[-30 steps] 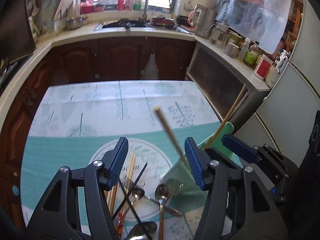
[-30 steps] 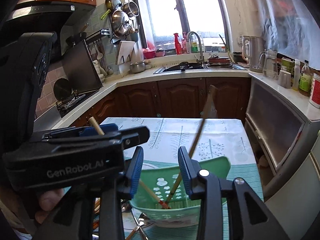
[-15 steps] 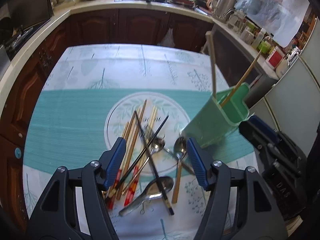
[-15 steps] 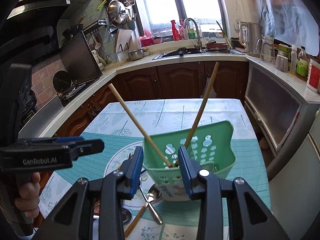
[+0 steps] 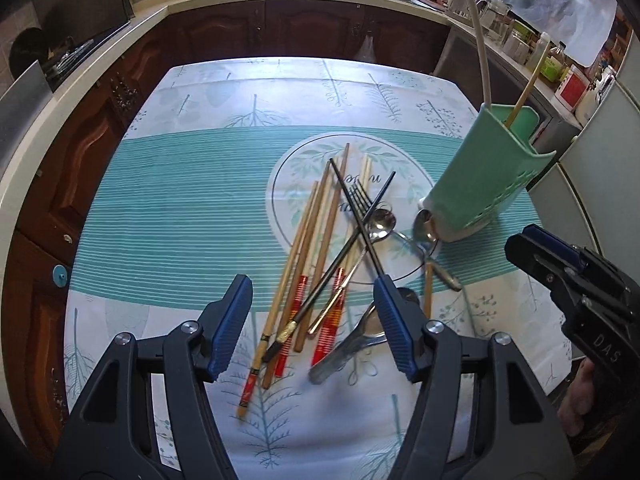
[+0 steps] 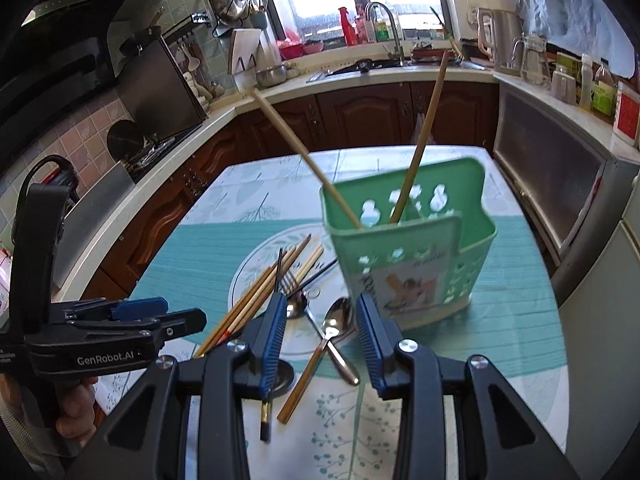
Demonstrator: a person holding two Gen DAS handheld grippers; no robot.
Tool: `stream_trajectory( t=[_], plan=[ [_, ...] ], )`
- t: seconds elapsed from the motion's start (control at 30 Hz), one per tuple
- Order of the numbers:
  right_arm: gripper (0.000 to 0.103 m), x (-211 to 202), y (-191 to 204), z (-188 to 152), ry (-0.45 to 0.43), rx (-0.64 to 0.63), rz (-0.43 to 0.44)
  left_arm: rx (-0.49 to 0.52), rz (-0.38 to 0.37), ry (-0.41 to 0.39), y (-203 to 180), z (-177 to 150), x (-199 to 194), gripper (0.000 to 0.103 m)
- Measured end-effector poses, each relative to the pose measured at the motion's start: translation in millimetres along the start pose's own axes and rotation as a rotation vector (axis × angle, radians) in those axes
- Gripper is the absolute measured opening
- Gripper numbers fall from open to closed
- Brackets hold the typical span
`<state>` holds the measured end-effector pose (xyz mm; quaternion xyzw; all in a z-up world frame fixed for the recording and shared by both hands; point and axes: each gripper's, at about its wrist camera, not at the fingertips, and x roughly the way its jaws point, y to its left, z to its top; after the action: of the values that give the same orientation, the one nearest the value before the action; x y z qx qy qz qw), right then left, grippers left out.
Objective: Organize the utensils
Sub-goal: 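Grasp a black chopstick with the right tool while the left tool grasps another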
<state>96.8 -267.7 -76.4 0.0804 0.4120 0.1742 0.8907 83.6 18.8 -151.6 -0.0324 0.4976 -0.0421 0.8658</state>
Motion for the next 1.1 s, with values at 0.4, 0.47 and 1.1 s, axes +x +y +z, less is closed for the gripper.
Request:
stream_trajectory(
  t=[0.4, 0.47, 1.1],
  plan=[
    [0.036, 54, 28, -16, 0.202, -0.046, 0.032, -0.040, -0.119, 0.089, 41, -1, 21, 0.060],
    [0.036, 66, 32, -16, 0.240, -0.054, 0.033, -0.029, -0.118, 0.088, 43, 0, 23, 0.058],
    [0.006, 149, 49, -15, 0.472, -0.035, 0.047, 0.159, -0.130, 0.187, 29, 17, 61, 0.017]
  ],
)
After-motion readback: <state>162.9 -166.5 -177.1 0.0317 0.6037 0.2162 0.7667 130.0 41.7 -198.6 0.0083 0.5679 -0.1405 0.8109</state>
